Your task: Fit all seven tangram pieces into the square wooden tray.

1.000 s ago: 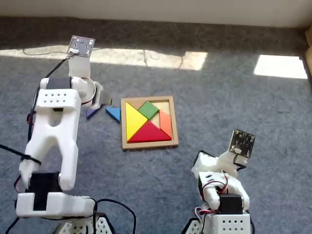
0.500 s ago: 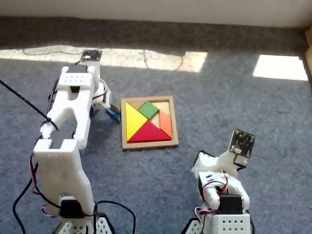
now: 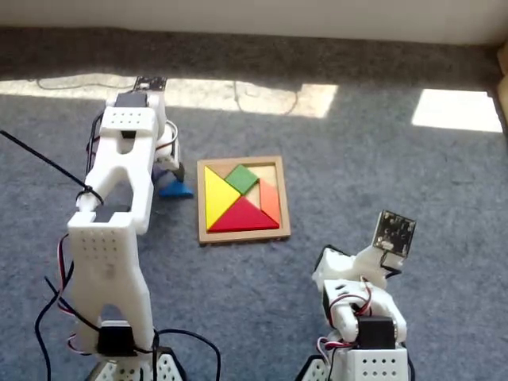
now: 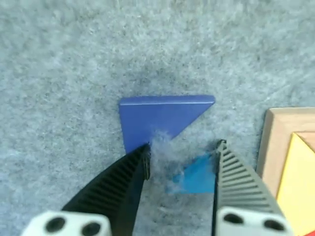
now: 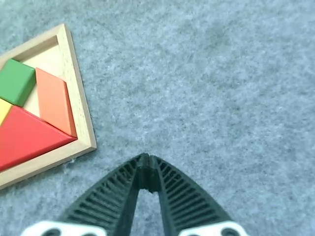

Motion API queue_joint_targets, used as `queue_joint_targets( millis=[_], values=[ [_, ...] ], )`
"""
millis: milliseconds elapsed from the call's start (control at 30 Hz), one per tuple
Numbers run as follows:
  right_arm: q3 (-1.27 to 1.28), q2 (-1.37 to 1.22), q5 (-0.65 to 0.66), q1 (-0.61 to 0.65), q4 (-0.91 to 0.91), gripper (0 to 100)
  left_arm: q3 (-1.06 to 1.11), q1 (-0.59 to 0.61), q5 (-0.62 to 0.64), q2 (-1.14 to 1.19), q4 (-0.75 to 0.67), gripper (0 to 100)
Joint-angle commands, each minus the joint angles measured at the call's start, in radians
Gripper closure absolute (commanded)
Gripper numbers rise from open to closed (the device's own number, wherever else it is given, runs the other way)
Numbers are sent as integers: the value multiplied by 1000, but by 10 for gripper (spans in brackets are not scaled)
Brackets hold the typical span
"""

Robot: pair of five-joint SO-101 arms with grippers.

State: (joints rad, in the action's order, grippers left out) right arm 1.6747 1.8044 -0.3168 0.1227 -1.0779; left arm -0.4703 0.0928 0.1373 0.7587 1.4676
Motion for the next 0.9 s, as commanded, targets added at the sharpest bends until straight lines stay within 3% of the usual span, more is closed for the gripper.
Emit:
queue_joint_targets(
  millis=[0,367,633,867],
  values=[
    [124,2,2,-10,-1,993,-7,-24,-61,18,61,799],
    [124,2,2,-10,-1,993,4,12,-117,-82,87,797],
    [124,2,2,-10,-1,993,206,13,-181,-209,78,799],
    [124,2,2,-10,-1,993,331,28,-181,-219,-49,800]
  ],
)
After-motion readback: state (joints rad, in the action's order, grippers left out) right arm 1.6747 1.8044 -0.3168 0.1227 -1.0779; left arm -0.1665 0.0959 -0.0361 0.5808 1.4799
